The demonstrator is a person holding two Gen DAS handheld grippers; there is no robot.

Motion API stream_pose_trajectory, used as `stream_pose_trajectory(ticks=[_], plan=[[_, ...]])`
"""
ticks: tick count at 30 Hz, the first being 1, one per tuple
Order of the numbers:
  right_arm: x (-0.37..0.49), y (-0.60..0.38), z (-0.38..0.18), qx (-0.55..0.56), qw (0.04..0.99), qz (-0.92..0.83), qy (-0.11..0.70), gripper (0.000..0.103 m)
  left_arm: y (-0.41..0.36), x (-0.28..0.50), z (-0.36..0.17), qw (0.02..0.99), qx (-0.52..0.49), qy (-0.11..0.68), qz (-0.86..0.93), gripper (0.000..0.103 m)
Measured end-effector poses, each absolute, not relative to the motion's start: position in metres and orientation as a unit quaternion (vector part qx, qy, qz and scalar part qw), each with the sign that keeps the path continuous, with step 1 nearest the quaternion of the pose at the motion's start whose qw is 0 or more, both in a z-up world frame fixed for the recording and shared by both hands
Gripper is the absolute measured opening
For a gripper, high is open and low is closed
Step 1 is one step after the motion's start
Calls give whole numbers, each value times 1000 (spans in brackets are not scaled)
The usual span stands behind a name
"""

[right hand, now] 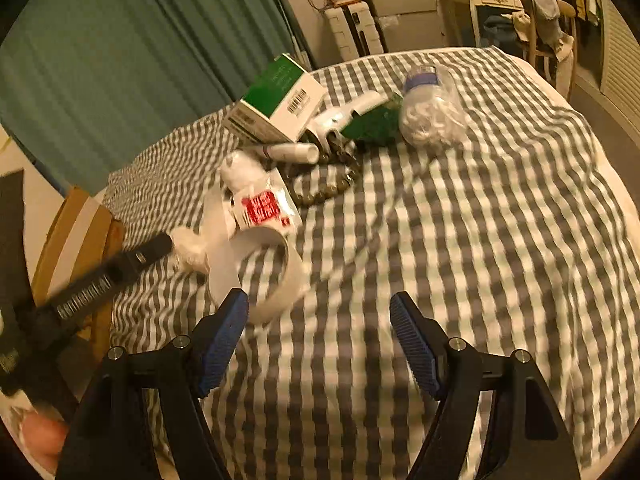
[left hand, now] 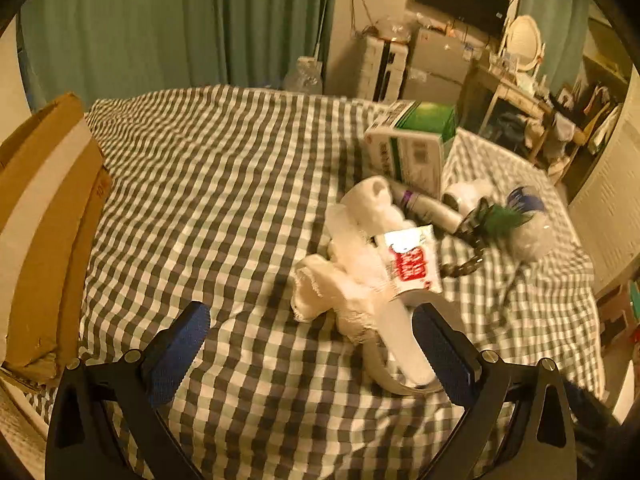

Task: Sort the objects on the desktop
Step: 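Grasp the white cloth with the left tool while the right grasps the tape roll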

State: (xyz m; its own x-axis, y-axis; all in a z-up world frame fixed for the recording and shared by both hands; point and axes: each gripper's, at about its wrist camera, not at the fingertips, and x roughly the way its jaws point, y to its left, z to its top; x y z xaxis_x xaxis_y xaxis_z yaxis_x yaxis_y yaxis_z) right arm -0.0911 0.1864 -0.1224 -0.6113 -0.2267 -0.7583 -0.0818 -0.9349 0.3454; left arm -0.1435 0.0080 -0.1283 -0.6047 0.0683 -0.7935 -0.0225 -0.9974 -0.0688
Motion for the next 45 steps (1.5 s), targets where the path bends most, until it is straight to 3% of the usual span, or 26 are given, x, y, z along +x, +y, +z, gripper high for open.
stream_pose_trajectory(ticks=[3,5,7,10,12,13,14,15,16,17,18,20,34,45], plan=[[-105,181,-131,440,48,-880,-173,70,-5,-147,-140,19,-451,-47,891,103],[-117,176,-141,450,54,-873,-181,58,-13,-156,-145,24,-456,-74,887,103],[-126,173,-150,457,61,-867,-188,53,-19,-164,-153,33,-463,-104,879,103],[-138,165,-156,459,63,-867,-182,52,-24,-172,-165,29,-471,-137,871,103],[-142,160,-160,463,68,-866,-173,45,-25,-173,-171,21,-471,-145,870,101],[-144,158,-163,468,69,-865,-168,32,-26,-174,-173,24,-471,-149,869,97],[-147,157,-166,476,73,-860,-167,21,-26,-175,-174,32,-473,-153,867,80],[-147,157,-168,479,77,-857,-173,19,-26,-176,-175,38,-478,-155,864,54],[-147,158,-169,479,78,-856,-177,18,-24,-176,-176,46,-483,-153,861,40],[-146,158,-168,478,78,-857,-176,15,-23,-176,-176,52,-487,-147,859,20],[-145,157,-167,480,78,-857,-170,13,-22,-176,-175,54,-486,-140,861,16],[-142,157,-162,478,80,-861,-156,4,-22,-172,-169,52,-475,-129,869,12],[-95,189,-110,447,40,-881,-151,4,-34,-129,-109,33,-417,-35,908,11],[-52,162,-71,434,62,-891,-118,4,-79,-87,-30,25,-313,-101,944,11]])
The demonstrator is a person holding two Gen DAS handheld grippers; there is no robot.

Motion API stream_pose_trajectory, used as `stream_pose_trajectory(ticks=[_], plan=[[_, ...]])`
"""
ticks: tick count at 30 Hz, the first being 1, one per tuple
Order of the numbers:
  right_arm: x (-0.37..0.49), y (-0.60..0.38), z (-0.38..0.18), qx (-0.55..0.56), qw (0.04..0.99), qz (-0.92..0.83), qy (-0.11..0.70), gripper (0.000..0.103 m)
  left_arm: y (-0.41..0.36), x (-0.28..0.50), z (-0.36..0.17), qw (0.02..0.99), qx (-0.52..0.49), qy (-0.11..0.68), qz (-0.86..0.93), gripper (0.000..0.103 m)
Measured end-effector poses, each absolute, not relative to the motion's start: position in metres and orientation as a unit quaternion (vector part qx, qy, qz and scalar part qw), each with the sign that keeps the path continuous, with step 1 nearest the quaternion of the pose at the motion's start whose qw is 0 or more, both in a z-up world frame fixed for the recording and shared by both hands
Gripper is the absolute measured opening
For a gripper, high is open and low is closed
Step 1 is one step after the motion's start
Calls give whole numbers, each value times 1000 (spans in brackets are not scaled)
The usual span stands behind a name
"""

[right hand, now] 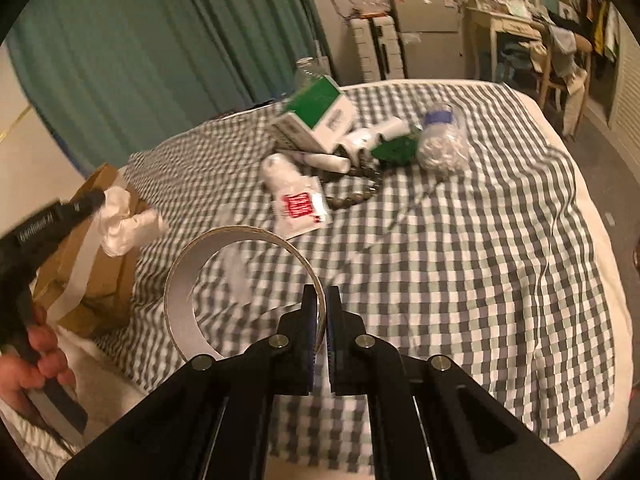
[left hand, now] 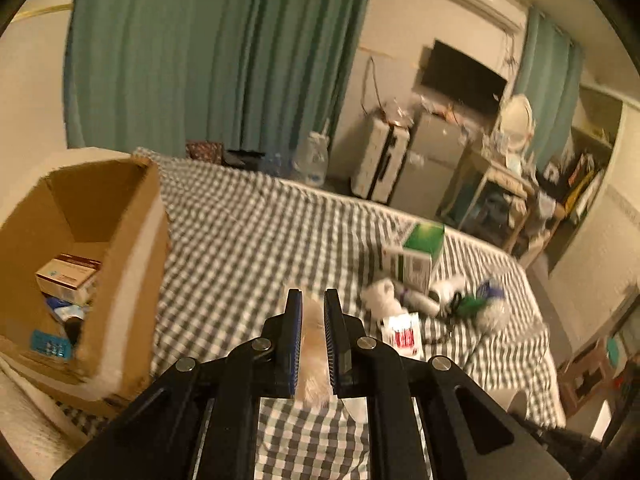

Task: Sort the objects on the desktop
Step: 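Grasp the white cloth with the left tool while the right grasps the tape roll, then carry the cloth and tape roll into the cardboard box and release both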

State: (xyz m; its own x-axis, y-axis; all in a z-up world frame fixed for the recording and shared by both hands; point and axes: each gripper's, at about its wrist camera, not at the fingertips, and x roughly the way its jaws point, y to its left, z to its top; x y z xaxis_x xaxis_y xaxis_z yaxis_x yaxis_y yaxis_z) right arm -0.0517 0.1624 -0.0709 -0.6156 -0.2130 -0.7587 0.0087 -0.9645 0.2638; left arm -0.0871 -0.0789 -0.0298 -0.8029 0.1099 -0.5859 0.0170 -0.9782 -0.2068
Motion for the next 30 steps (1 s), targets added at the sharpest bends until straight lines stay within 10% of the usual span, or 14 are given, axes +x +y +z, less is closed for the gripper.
stream_pose_trajectory(ticks=[13,15,18,26,28,29,30], plan=[[-85,65,7,384,140,-911,-53,4,-168,-104,-3,29,-328,-161,930,19],[-91,65,5,381,134,-912,-63,4,-153,-112,-23,44,-359,-127,924,63],[-95,78,-8,394,118,-908,-81,4,-124,-119,-56,96,-404,-121,902,91],[-83,145,-51,421,68,-894,-137,4,-47,-145,-159,105,-562,-67,817,90],[-79,158,-60,423,65,-891,-151,4,-41,-147,-177,88,-573,-33,814,60],[-77,165,-65,426,61,-889,-155,4,-40,-147,-179,81,-576,-22,813,23],[-76,170,-69,428,59,-888,-158,4,-40,-145,-179,67,-573,-6,817,16]])
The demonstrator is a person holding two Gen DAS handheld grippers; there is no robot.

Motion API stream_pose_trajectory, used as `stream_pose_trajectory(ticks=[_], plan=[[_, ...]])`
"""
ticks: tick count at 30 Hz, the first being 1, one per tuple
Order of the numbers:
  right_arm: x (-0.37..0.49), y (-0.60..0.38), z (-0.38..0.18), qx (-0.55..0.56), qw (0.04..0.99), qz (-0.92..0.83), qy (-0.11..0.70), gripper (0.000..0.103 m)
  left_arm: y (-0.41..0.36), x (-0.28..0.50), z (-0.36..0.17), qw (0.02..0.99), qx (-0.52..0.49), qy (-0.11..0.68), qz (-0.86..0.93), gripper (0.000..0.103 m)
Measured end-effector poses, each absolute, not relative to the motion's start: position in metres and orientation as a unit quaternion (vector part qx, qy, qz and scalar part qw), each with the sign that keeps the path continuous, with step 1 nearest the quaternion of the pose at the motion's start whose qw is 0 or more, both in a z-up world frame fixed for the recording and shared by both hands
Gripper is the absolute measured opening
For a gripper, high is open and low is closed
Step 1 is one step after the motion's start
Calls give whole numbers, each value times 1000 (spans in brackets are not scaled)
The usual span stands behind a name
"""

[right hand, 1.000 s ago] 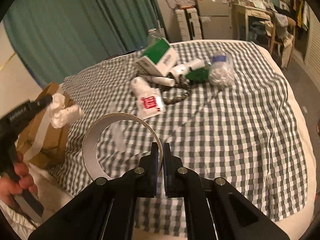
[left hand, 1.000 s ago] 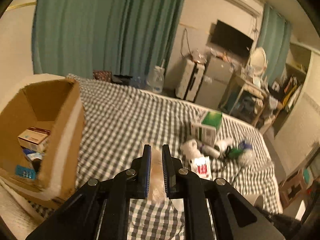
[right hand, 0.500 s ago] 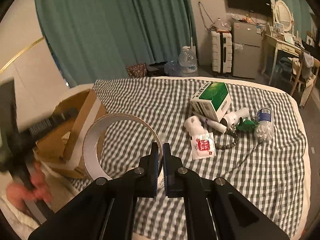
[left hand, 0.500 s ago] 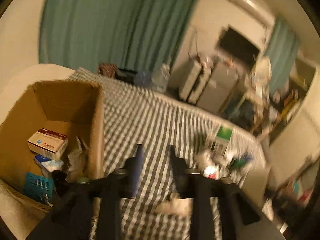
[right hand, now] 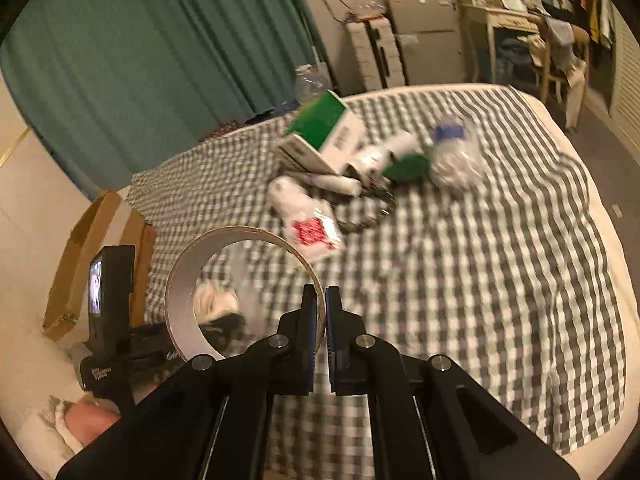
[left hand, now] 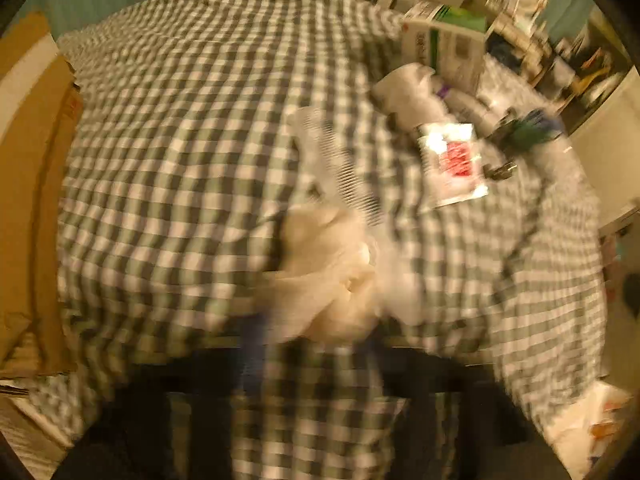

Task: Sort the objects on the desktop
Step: 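Carry the cloth and tape roll into the cardboard box and release both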

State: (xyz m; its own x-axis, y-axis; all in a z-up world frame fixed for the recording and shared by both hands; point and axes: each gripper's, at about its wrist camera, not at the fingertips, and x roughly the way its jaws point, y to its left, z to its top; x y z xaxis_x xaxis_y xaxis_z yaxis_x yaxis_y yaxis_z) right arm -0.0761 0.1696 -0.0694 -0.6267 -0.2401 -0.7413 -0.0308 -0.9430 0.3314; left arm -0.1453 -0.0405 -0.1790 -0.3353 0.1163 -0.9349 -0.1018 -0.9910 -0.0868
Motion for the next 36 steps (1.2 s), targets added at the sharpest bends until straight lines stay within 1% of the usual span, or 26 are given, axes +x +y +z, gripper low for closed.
stream_pose_trajectory(ticks=[2,4,7,8,13,17,19,21,23,25,28,30,31,32,33,34,35,36], plan=[[-74,180,-78,432,60,-883,-172,4,-46,-141,-172,66,-559,-22,826,13],[-75,187,-82,433,61,-880,-185,4,-52,-134,-155,52,-526,-31,849,13],[-75,190,-79,427,71,-879,-200,4,-56,-115,-113,29,-450,-28,892,13],[-75,187,-74,425,78,-880,-198,4,-59,-113,-103,22,-435,-31,900,13],[-76,157,-40,408,119,-889,-169,4,-96,-104,-19,0,-331,-84,940,13],[-88,98,2,385,172,-898,-126,4,-141,-100,26,-59,-302,-78,948,13],[-99,60,21,376,217,-893,-120,4,-166,-94,36,-85,-294,-90,948,13],[-113,15,35,375,257,-885,-104,4,-198,-87,39,-133,-277,-97,947,13],[-128,-33,42,376,292,-875,-88,4,-225,-90,32,-171,-283,-90,939,13],[-142,-69,40,384,318,-862,-90,4,-242,-92,21,-205,-296,-78,930,13],[-162,-116,27,411,324,-847,-87,4,-268,-97,-1,-236,-322,-84,913,13],[-170,-138,21,419,314,-848,-82,8,-271,-100,-9,-246,-328,-74,909,14],[-174,-148,21,420,313,-848,-77,12,-274,-103,-13,-246,-334,-73,907,18],[-177,-153,21,420,314,-848,-74,22,-276,-105,-16,-248,-339,-79,904,35],[-178,-157,23,419,315,-849,-72,33,-280,-100,-16,-253,-347,-84,899,74],[-180,-159,25,418,309,-851,-70,60,-283,-101,-18,-270,-364,-85,887,95],[-180,-157,29,414,299,-857,-70,74,-282,-104,-19,-293,-383,-80,872,103],[-178,-150,36,400,291,-866,-76,74,-281,-105,-19,-319,-392,-68,860,103]])
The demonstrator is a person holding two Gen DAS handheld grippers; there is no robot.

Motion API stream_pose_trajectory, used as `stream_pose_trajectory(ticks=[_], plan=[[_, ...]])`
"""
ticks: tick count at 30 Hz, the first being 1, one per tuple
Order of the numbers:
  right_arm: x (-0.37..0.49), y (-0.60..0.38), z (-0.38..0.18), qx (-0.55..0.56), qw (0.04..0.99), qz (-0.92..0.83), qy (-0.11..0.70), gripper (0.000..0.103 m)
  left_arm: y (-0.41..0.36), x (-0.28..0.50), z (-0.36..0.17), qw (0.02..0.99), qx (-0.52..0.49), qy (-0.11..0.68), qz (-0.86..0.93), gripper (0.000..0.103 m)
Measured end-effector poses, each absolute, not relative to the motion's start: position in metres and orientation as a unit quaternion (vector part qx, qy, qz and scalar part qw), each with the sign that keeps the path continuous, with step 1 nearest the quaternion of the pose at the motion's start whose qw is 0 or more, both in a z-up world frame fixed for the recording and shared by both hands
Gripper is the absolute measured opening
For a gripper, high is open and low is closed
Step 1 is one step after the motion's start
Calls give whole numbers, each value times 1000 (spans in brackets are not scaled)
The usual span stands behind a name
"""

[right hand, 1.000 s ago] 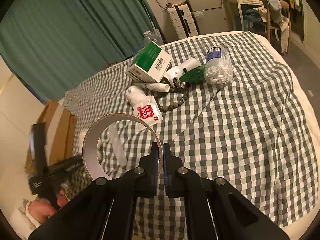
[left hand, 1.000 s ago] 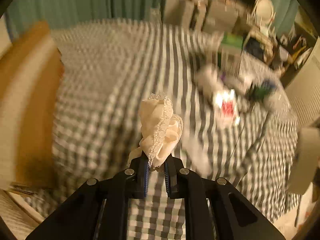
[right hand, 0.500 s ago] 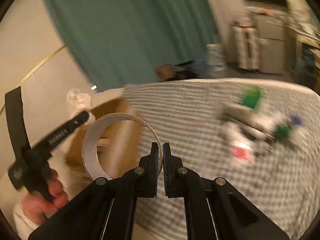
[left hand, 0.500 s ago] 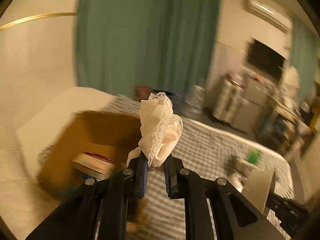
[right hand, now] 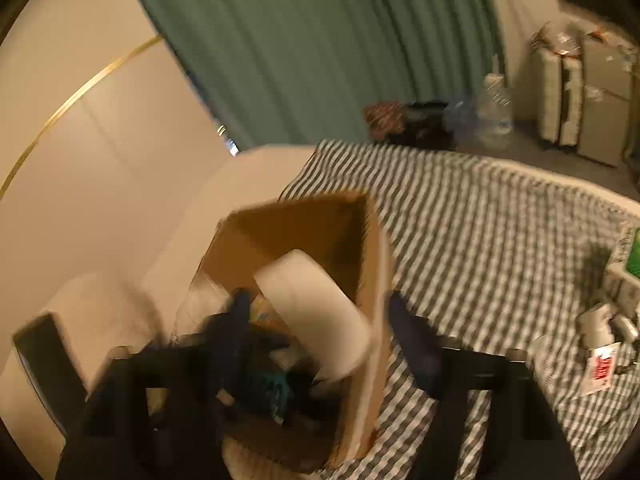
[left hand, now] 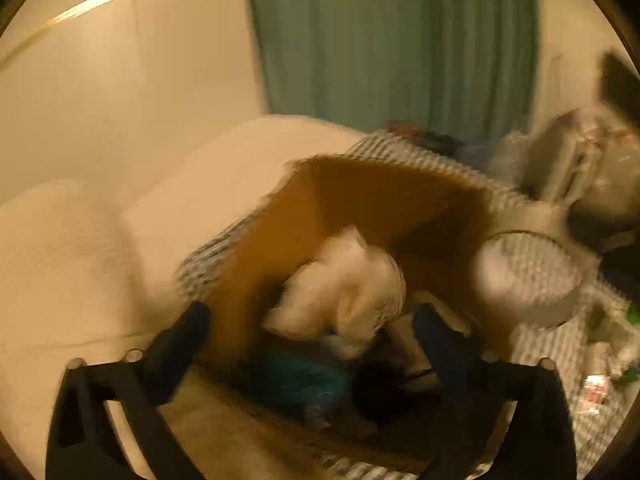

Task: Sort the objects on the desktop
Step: 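Carry the cloth and tape roll into the cardboard box and release both, then grasp the white comb with the left tool while the right reaches toward the red-printed sachet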

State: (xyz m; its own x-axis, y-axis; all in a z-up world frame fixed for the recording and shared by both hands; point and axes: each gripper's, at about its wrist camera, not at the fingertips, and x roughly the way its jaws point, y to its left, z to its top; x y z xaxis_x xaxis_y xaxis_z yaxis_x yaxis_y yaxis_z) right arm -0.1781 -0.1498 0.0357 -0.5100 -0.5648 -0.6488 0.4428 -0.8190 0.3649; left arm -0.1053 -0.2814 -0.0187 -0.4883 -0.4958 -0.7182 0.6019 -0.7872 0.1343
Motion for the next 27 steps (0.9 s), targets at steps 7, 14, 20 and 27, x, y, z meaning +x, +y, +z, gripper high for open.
stream_pose_trajectory(ticks=[7,14,20,27], plan=[[-172,-89,73,345,329,-868,-136,74,-250,-98,8,317,345,58,-882,103],[-142,-50,88,324,284,-895,-113,74,-211,-92,32,248,336,64,-907,103],[-102,60,41,320,111,-940,-49,80,-120,-105,15,146,374,26,-915,103],[-69,174,-63,374,7,-921,-111,80,-1,-135,-93,49,431,-2,-901,103]])
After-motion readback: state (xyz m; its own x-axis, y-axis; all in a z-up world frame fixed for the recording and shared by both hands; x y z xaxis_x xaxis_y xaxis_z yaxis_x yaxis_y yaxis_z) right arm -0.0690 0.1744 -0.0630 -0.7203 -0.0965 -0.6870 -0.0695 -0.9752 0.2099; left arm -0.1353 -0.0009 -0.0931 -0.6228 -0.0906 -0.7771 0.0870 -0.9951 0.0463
